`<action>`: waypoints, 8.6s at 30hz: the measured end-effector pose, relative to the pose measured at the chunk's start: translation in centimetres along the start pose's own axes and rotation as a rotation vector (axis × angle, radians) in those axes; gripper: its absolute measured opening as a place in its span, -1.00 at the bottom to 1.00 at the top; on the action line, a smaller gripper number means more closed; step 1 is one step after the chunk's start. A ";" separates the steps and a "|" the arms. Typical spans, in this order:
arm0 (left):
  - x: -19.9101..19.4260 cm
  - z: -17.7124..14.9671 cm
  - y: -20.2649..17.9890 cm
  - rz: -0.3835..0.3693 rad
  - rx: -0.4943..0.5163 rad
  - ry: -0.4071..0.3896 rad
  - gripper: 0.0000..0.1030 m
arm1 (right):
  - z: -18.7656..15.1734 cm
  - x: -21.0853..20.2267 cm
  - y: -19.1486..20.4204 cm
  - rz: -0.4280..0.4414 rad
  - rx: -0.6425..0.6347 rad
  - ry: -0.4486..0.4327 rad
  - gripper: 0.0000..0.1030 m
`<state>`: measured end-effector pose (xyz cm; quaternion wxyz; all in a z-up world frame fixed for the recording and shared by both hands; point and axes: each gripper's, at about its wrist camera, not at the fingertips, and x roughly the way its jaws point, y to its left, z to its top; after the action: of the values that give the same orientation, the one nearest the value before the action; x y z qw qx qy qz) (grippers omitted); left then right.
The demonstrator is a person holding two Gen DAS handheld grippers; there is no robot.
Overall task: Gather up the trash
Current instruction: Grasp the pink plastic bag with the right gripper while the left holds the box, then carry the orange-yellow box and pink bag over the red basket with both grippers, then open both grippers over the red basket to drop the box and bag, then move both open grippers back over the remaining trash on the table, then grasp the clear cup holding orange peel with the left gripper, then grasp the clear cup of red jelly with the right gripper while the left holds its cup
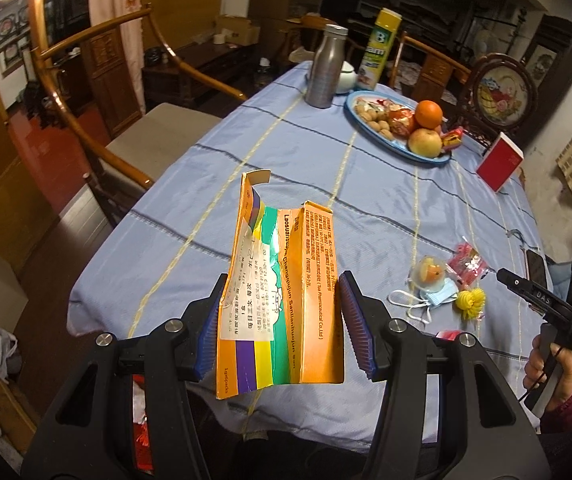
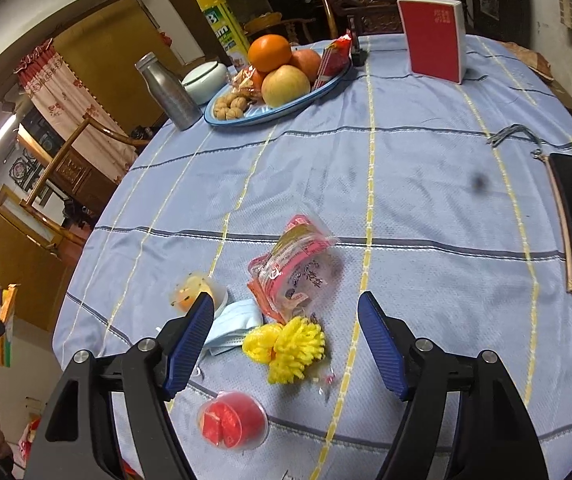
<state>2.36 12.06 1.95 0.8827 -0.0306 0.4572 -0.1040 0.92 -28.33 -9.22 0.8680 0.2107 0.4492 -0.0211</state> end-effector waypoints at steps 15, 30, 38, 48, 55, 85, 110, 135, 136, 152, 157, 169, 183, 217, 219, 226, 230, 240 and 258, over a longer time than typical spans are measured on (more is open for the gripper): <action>-0.8 -1.0 2.4 0.032 -0.063 0.013 0.05 | 1.8 4.9 0.2 0.031 0.020 0.081 -0.88; 5.0 4.4 -11.6 -0.342 0.259 0.028 0.05 | -1.2 -14.4 1.4 -0.057 -0.040 -0.271 -0.97; 5.6 3.7 -15.3 -0.403 0.322 0.037 0.05 | -4.2 -13.5 0.6 -0.092 -0.022 -0.182 -0.97; 4.0 1.2 -6.2 -0.204 0.099 0.019 0.05 | -3.1 -9.4 6.1 0.035 -0.212 -0.076 -0.96; 0.0 -2.0 1.7 -0.032 -0.118 -0.027 0.05 | -2.4 -5.9 12.4 0.187 -0.386 0.015 -0.96; -4.9 -19.9 25.3 0.286 -0.750 0.110 0.58 | -8.7 -2.3 32.9 0.383 -0.837 0.163 -0.91; -13.4 -26.8 27.6 0.501 -0.903 0.050 0.67 | -24.8 3.4 48.9 0.698 -1.259 0.535 -0.86; -4.1 -9.0 21.6 0.190 -0.425 0.020 0.68 | -10.4 -1.1 37.1 0.336 -0.873 0.137 0.06; -3.2 -7.4 20.2 0.158 -0.371 0.021 0.68 | -9.4 -1.9 35.4 0.302 -0.824 0.104 0.07; 6.1 4.8 -6.0 -0.251 0.292 0.094 0.70 | -7.2 -11.5 8.1 -0.081 -0.040 -0.208 0.22; 7.6 4.9 -10.2 -0.294 0.373 0.115 0.70 | -8.8 -12.9 2.6 -0.130 0.138 -0.250 0.29; 11.7 2.4 -11.8 -0.288 0.375 0.233 0.70 | -10.0 -12.9 0.5 -0.190 0.159 -0.172 0.30; 16.9 1.8 -18.7 -0.328 0.481 0.316 0.70 | -12.6 -15.4 -2.1 -0.322 0.221 -0.137 0.30; 11.1 3.9 -11.7 -0.274 0.296 0.135 0.01 | -9.7 -11.7 0.3 -0.171 0.036 -0.054 0.32; 10.5 3.7 -10.5 -0.253 0.279 0.135 0.01 | -9.3 -10.1 0.9 -0.124 0.034 -0.023 0.32; 8.4 2.6 -6.0 -0.185 0.218 0.142 0.01 | -8.6 -5.0 3.9 -0.036 -0.020 0.078 0.32; 7.8 2.0 -3.8 -0.159 0.172 0.145 0.01 | -8.4 -2.4 5.4 -0.040 -0.079 0.120 0.32; 7.0 1.3 -0.7 -0.142 0.135 0.149 0.01 | -9.0 1.1 6.7 -0.093 -0.121 0.167 0.32; 8.7 2.1 -0.3 -0.247 0.211 0.174 0.01 | -9.5 -4.4 7.5 -0.230 -0.031 -0.039 -0.04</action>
<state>8.84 9.84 -3.73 0.8186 0.0153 0.5113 -0.2613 -7.27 -18.49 -7.96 0.8716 0.1438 0.4537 -0.1175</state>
